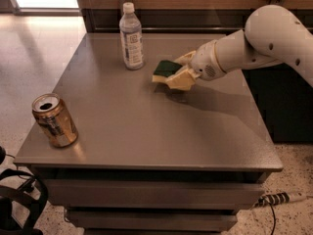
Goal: Move sponge near orange can
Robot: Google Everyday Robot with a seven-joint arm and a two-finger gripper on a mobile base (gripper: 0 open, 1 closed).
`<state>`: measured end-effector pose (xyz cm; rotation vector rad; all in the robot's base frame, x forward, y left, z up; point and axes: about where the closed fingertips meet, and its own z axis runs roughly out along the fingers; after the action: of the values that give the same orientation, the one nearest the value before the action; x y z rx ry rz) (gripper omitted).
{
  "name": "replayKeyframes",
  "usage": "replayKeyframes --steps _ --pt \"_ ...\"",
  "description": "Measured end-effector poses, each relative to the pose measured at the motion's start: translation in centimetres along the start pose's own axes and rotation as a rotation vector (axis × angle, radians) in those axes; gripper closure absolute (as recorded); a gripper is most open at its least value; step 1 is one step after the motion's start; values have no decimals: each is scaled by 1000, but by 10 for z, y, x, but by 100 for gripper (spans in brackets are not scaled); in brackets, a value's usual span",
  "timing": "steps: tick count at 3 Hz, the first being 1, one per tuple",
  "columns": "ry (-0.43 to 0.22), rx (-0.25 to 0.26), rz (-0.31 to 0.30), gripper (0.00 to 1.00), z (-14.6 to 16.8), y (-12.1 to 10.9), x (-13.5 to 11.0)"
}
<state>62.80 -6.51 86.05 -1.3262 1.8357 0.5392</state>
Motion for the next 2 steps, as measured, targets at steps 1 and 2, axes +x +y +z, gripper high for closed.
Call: replayKeyframes --steps 1,2 --pt "10 -64 -35 100 23 30 -5" --pt "1 -90 -37 100 25 30 -10"
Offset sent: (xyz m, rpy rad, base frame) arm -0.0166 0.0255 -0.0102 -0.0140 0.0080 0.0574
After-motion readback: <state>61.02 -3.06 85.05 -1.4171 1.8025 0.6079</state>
